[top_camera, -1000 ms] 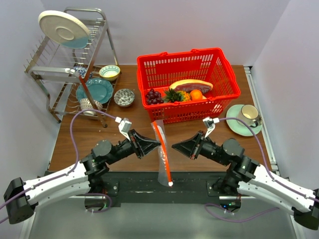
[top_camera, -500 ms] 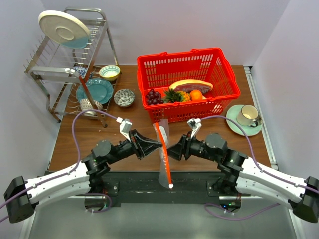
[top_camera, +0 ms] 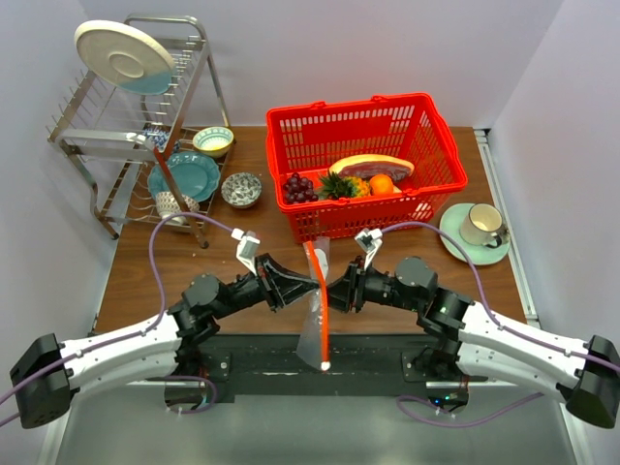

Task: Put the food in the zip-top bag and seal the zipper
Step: Open the zipper of the food storage bag.

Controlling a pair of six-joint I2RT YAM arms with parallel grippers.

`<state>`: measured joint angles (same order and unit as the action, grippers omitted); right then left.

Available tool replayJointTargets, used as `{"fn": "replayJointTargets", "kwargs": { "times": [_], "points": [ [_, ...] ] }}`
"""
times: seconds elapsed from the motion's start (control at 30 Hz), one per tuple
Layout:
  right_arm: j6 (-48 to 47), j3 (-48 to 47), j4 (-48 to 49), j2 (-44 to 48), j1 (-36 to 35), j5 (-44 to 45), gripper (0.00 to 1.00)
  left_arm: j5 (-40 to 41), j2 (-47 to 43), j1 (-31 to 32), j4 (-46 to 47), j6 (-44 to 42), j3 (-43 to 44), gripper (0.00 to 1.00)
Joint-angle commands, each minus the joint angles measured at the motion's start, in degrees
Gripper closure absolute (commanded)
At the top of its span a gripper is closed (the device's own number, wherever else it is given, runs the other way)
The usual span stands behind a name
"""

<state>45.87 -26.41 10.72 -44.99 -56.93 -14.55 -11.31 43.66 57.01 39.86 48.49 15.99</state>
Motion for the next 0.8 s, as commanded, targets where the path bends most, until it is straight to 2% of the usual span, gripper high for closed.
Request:
{"fn": "replayJointTargets", "kwargs": {
  "times": [0.0,0.03,0.17,0.4,0.5,0.53,0.57,0.6,0.63,0.7,0.77],
  "points": [
    [-0.2,-2.9,3.4,0.8,0.0,0.3,0.96,-2.0,1.0,-0.2,6.4,1.6,-0.3,1.00],
    [-0.2,-2.9,3.1,1.2,0.0,1.3,1.00,-2.0,1.0,-0.2,6.3,1.4,-0.4,1.00],
    [-0.3,-2.6,-0.3,4.4,0.0,4.2,1.00,-0.7,-1.3,-0.2,3.0,-0.1,-0.3,1.00],
    [-1.7,-2.4,-7.6,10.3,0.0,9.5,1.00,3.6,-6.3,-0.2,-9.2,-3.9,1.8,1.00],
    [-2.1,-2.1,-8.7,11.8,0.0,9.8,1.00,3.7,-7.3,-0.1,-10.0,-4.1,1.7,1.00],
    [-2.2,-2.1,-8.6,11.6,0.0,9.5,0.98,3.5,-7.3,-0.1,-9.5,-3.6,1.5,1.00],
    [-2.7,-2.4,-8.6,11.3,0.0,9.0,0.88,3.1,-7.1,-0.2,-8.9,-3.3,1.2,1.00],
    [-2.8,-2.6,-8.5,10.9,0.0,8.7,0.76,2.3,-6.7,-0.2,-7.8,-3.1,1.2,1.00],
    [-3.0,-2.8,-8.3,10.3,0.0,7.7,0.55,1.7,-6.5,-0.2,-7.2,-2.9,1.2,1.00],
    [-3.3,-3.5,-7.5,8.8,0.0,7.1,0.44,0.4,-5.5,-0.1,-5.3,-2.4,1.2,1.00],
    [-3.4,-4.2,-6.9,7.5,0.0,6.7,0.40,-0.6,-4.6,-0.2,-4.1,-2.0,1.2,1.00]
  ]
}}
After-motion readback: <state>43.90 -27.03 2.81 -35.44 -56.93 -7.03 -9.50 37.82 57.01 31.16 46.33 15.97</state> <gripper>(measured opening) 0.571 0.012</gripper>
